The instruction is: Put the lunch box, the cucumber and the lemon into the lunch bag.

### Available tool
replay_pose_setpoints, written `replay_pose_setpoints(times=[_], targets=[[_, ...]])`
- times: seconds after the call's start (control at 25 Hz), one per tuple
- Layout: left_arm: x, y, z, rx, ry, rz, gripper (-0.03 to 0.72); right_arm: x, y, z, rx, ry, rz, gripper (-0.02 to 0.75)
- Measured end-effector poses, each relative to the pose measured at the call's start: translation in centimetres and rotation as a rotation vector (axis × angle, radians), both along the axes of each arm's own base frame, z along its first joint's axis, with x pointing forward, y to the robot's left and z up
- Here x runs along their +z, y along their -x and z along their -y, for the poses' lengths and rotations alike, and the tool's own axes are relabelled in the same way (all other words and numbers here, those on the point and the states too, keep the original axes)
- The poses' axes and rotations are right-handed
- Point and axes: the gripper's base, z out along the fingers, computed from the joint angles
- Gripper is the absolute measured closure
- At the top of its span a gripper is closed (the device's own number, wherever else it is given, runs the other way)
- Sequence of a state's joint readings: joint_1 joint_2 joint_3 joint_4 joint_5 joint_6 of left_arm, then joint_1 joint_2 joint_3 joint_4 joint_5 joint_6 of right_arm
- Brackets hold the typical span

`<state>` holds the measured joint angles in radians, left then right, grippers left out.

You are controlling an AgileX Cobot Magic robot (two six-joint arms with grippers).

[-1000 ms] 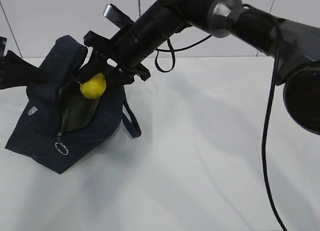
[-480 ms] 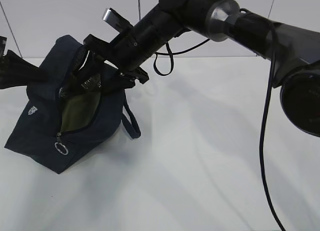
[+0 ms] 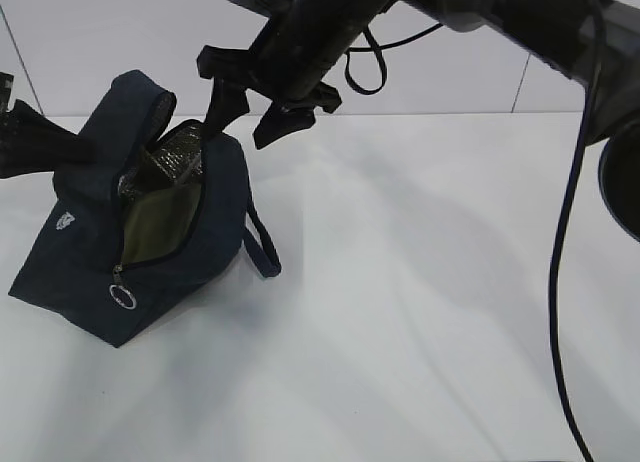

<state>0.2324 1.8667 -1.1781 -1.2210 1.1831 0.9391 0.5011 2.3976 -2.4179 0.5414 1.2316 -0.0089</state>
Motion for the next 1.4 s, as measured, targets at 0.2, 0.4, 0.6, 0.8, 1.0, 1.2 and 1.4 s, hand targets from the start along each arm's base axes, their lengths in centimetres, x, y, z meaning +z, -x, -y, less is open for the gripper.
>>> replay_pose_setpoints(times=[0.2, 0.4, 0.6, 0.8, 1.0, 1.2, 1.4], targets=[[0.0, 0.0, 0.0, 0.000, 0.000, 0.000, 0.677, -0.1, 0.0, 0.6, -0.030, 0.056, 0.006, 0.248], [0.0, 0.0, 0.0, 0.000, 0.000, 0.000, 0.677, -2.7, 0.3, 0.9, -0.031, 0.108, -0.074, 0.248], [0.0, 0.0, 0.0, 0.000, 0.000, 0.000, 0.677, -3.8, 0.2, 0.6, -0.031, 0.097, -0.115, 0.248], [0.0, 0.0, 0.0, 0.000, 0.000, 0.000, 0.677, -5.2, 0.2, 0.0, -0.024, 0.054, -0.173, 0.248], [0.0, 0.0, 0.0, 0.000, 0.000, 0.000, 0.677, -7.3, 0.0, -0.4, -0.014, 0.042, -0.221, 0.248], [0.0, 0.0, 0.0, 0.000, 0.000, 0.000, 0.677, -7.4, 0.0, -0.4, -0.008, 0.039, -0.221, 0.252], [0.0, 0.0, 0.0, 0.000, 0.000, 0.000, 0.677, -7.4, 0.0, -0.5, -0.004, 0.029, -0.222, 0.325]])
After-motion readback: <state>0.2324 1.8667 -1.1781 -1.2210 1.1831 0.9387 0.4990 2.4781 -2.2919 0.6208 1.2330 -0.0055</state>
